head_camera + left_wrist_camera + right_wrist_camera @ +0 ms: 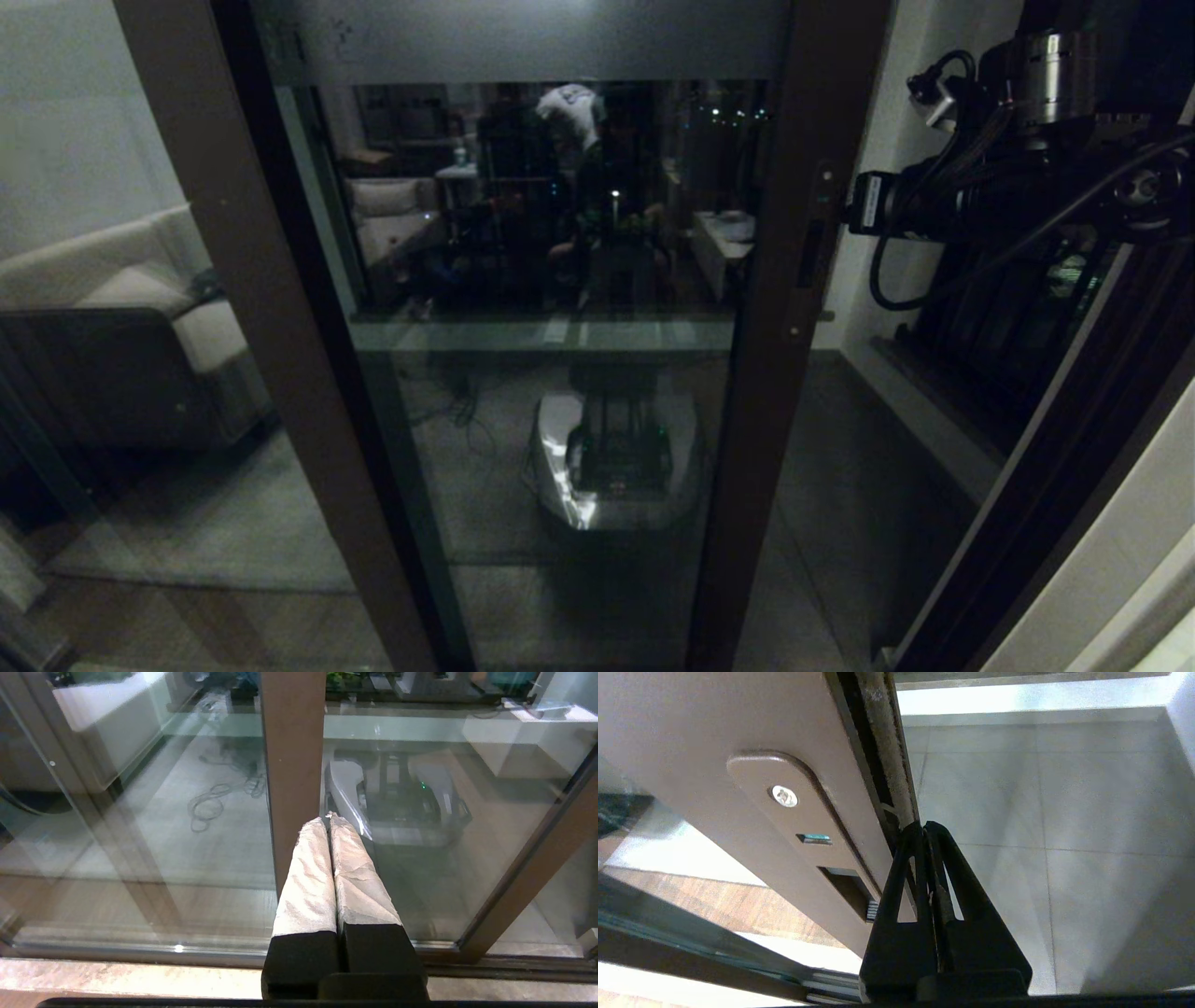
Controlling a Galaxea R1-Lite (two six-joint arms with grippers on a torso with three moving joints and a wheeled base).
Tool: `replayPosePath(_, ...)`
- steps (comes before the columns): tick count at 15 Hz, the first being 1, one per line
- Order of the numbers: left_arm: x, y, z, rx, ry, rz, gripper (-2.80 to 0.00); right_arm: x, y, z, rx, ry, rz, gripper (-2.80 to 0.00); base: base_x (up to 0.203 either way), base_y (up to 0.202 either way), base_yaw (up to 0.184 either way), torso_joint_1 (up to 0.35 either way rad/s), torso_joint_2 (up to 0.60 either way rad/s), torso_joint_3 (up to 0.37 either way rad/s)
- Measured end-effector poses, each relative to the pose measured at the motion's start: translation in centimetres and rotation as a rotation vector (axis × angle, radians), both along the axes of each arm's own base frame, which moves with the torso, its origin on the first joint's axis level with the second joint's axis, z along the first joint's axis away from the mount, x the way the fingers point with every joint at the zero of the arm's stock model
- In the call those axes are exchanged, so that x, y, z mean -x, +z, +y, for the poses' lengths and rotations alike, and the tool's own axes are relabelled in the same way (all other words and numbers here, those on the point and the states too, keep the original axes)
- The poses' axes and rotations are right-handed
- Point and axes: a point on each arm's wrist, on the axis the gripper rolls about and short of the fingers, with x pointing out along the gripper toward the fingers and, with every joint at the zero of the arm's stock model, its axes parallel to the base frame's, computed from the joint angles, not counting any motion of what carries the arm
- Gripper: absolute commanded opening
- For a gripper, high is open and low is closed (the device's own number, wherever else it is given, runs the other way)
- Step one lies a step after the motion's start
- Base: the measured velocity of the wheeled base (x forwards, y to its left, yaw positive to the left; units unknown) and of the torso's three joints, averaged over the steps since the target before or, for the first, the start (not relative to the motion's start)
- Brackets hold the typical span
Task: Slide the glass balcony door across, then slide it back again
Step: Open the slid door
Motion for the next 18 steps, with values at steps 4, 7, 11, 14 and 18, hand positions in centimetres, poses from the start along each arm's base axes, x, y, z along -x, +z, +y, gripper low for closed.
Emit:
replayPosePath(4, 0.0, 0.0, 0.0, 0.000, 0.000, 0.000, -2.80, 0.0, -0.2, 0.9, -0.003, 0.021, 0.007, -2.80, 0.000, 0.000, 0.000, 0.000, 0.00, 0.000)
replayPosePath(7, 0.0, 0.0, 0.0, 0.000, 0.000, 0.000, -2.80, -0.5, -0.6, 1.7, 0.009, -0.016, -0.002, -2.80, 0.000, 0.000, 0.000, 0.000, 0.00, 0.000)
replayPosePath(11, 0.0, 0.0, 0.0, 0.000, 0.000, 0.000, -2.80, -1.1, -1.4, 2.8, 0.005, -0.009, -0.003, -2.80, 0.000, 0.000, 0.000, 0.000, 0.00, 0.000)
replayPosePath(14, 0.0, 0.0, 0.0, 0.000, 0.000, 0.000, -2.80, -1.2, -1.7, 3.5, 0.004, 0.000, 0.006, -2.80, 0.000, 0.000, 0.000, 0.000, 0.00, 0.000)
replayPosePath(18, 0.0, 0.0, 0.0, 0.000, 0.000, 0.000, -2.80, -1.0, -1.9, 4.7, 0.005, 0.024, 0.009, -2.80, 0.000, 0.000, 0.000, 0.000, 0.00, 0.000)
